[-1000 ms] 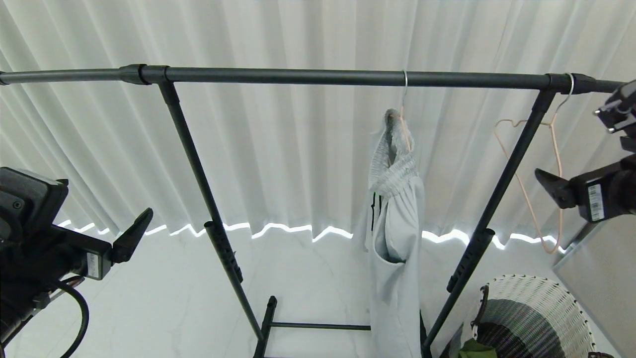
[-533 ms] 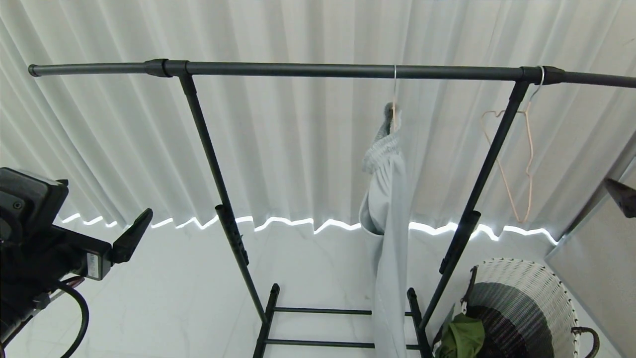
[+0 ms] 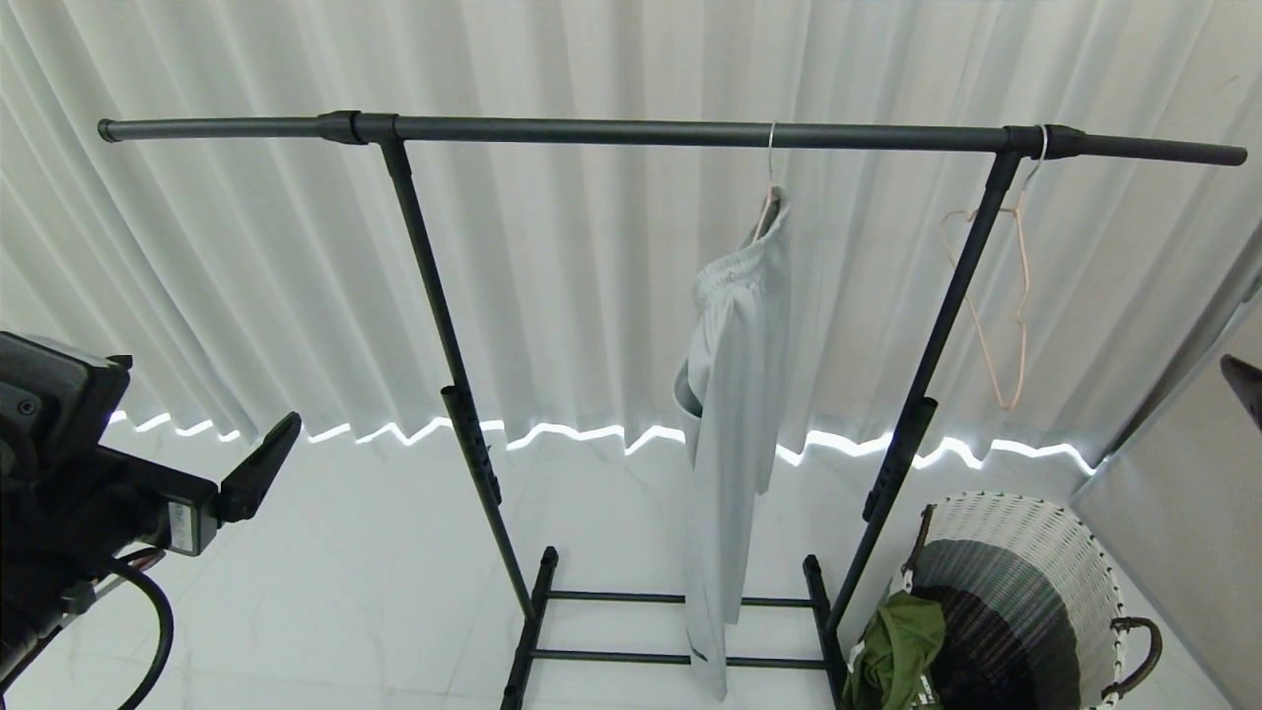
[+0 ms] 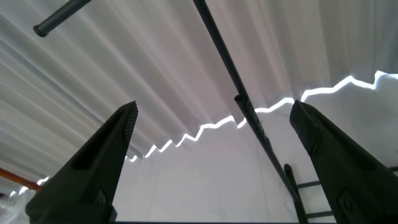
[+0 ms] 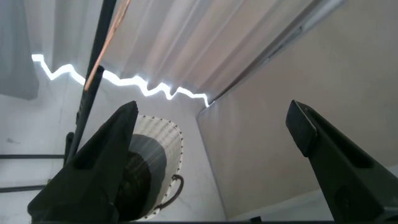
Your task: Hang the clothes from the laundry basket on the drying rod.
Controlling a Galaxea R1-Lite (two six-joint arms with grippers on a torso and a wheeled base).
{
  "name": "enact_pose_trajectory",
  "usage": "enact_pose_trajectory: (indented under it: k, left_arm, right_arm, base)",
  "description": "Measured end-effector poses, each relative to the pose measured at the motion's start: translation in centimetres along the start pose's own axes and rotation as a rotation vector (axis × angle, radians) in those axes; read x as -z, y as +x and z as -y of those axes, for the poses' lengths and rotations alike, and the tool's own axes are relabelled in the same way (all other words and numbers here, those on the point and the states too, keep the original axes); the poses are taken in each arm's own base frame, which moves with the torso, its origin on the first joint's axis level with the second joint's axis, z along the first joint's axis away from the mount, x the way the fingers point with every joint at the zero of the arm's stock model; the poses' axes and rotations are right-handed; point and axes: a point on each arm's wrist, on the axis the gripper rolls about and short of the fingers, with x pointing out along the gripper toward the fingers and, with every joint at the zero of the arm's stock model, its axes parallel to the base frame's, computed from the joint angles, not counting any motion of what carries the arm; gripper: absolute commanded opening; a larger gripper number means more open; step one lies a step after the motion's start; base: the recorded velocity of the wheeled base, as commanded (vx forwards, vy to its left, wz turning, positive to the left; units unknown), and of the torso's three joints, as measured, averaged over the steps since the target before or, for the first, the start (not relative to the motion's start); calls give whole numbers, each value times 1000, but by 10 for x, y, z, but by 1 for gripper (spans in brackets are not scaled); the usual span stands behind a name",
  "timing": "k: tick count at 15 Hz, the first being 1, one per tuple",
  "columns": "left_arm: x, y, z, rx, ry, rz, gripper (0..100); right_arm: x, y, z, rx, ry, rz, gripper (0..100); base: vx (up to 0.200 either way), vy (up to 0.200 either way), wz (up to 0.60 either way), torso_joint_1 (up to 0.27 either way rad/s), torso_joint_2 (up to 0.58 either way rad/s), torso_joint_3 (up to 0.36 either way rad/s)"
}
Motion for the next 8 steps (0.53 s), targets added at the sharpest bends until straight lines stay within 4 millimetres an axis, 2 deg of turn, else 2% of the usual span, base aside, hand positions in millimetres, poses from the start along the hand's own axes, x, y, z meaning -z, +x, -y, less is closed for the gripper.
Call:
enact_pose_trajectory:
  k: [3,8]
  left_arm:
    - [0,0,0,0,0,2,100]
    - [1,-1,1,7,0,0,100]
  right_arm:
    - [0,0,0,0,-1,-1,100]
    - [5,0,-2,-5,-12,-11,100]
  base:
    - [0,0,0,-152,343,181]
    - [0,0,0,-206,488,275]
